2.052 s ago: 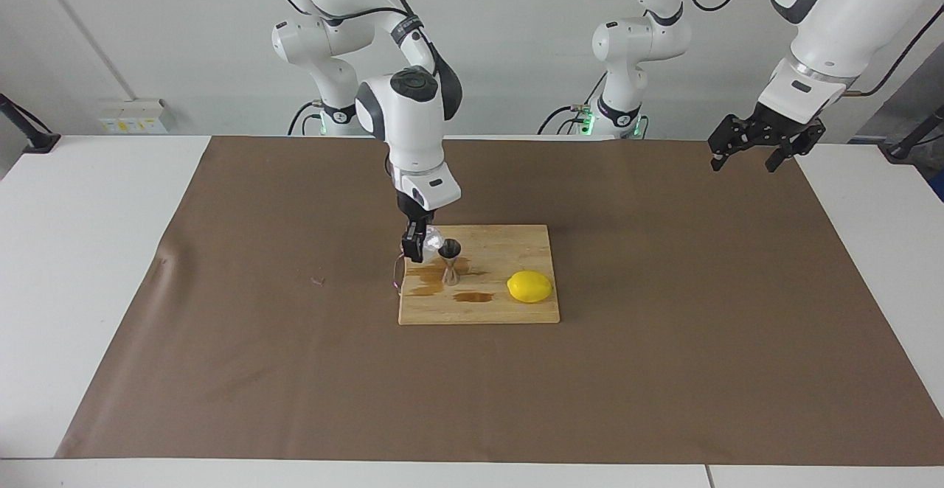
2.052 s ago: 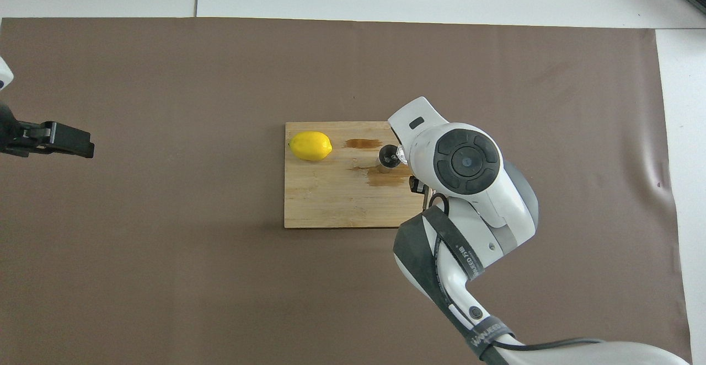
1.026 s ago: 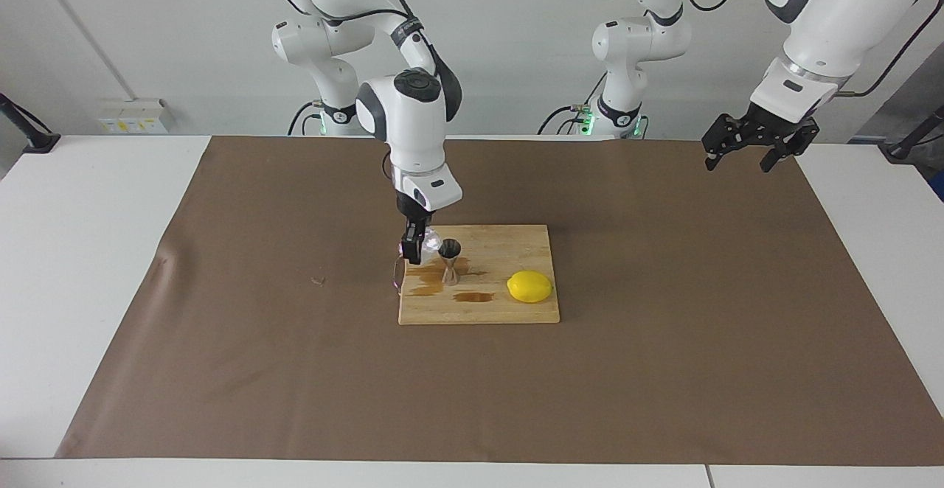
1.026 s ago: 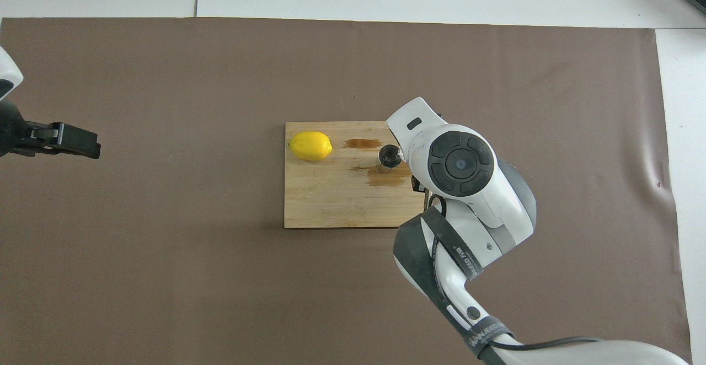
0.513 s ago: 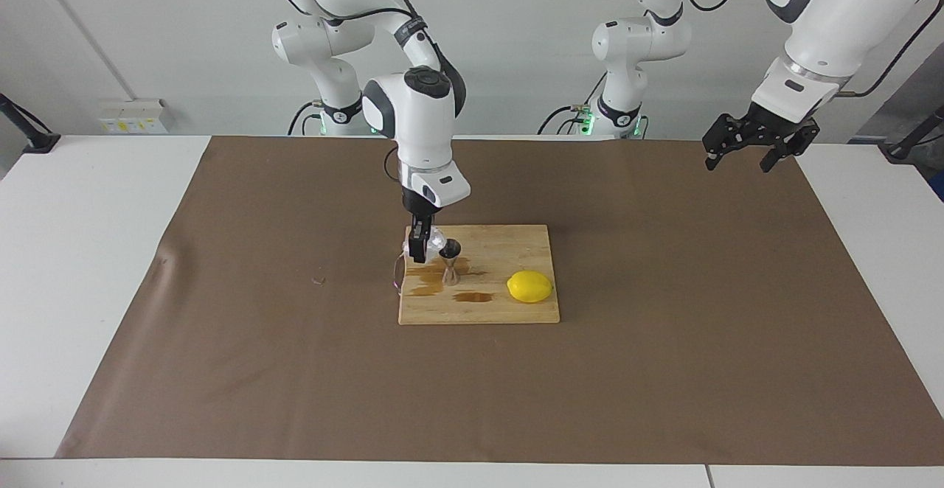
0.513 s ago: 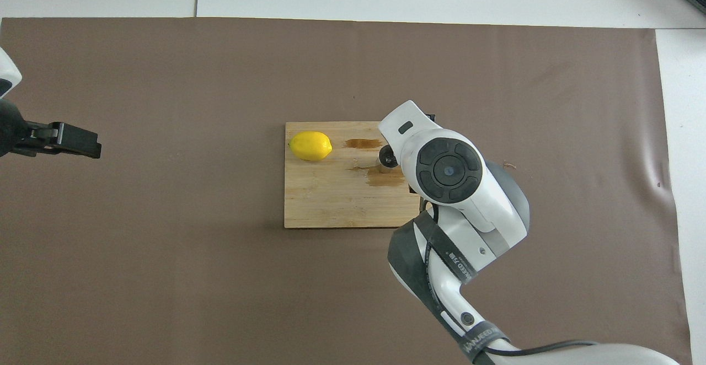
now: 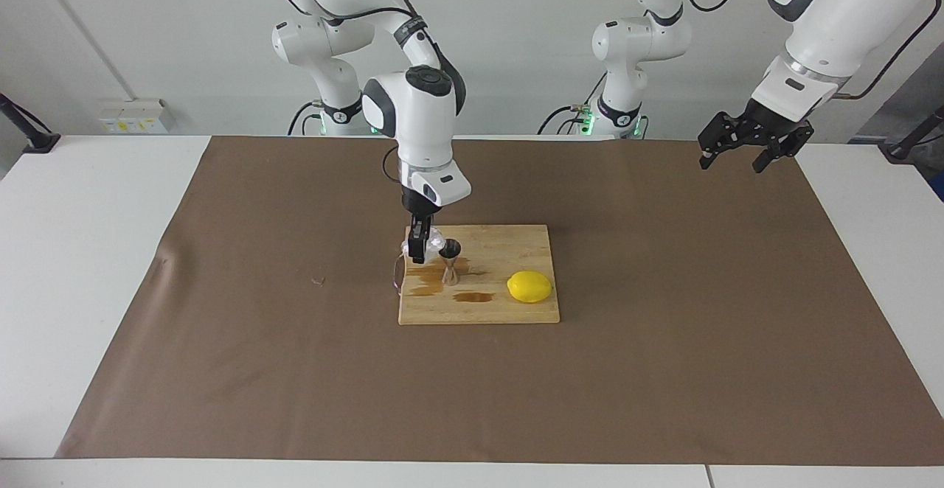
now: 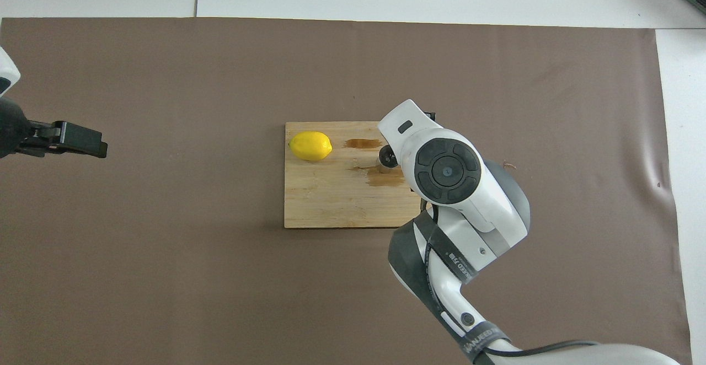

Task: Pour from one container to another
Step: 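Tilt the white cup over the silver cup with the right gripper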

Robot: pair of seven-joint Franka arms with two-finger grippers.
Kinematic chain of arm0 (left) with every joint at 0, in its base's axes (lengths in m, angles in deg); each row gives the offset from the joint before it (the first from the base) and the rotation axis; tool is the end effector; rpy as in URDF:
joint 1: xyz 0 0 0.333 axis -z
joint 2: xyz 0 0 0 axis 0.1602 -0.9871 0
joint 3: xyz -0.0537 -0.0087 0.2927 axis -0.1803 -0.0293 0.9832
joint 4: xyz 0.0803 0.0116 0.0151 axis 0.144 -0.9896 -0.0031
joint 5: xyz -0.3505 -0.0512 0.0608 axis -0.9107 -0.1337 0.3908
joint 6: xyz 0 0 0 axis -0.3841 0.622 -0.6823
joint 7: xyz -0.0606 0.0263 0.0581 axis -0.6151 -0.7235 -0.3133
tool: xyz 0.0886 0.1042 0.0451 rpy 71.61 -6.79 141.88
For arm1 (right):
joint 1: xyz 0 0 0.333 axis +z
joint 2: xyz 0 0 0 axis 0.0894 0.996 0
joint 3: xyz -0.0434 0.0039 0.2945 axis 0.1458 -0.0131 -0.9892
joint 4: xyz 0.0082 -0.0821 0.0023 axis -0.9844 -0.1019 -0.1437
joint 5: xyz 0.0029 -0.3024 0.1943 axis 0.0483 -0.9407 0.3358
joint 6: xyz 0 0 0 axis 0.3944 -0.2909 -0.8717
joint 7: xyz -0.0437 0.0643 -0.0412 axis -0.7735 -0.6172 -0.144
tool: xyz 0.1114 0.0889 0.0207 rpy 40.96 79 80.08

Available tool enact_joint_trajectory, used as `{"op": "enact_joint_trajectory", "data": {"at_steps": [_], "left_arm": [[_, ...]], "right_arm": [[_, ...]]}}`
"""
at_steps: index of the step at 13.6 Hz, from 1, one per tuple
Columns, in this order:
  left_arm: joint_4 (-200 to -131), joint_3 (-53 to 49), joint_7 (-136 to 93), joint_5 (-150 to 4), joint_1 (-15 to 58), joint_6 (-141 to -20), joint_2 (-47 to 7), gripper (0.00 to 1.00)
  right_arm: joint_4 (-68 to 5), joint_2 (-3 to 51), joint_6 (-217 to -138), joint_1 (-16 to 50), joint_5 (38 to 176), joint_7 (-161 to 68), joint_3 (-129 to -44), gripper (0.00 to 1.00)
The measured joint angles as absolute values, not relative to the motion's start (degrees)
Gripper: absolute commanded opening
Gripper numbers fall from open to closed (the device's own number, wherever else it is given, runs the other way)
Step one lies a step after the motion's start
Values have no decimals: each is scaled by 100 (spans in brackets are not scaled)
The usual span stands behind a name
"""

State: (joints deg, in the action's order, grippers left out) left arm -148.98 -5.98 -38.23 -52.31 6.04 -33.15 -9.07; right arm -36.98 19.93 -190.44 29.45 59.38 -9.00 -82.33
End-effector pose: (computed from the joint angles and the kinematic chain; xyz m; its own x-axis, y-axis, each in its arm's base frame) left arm 0.5118 -0.0450 0.5647 0.9962 -0.0871 -0.0023 -0.0867 -0.9937 0.0715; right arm 0.5366 0.2611 0.3784 0.1334 0.9886 -0.0696 0.9547 -0.1093 0.2769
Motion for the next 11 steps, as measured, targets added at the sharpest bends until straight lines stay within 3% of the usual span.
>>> {"op": "enact_joint_trajectory", "data": {"at_steps": [11], "left_arm": [[-14898,-594,-3825,-5095,597,-3294,-906,100]], "right_arm": [[-3695,1999,-19043,2934,5937,-910,-8232,43]]}}
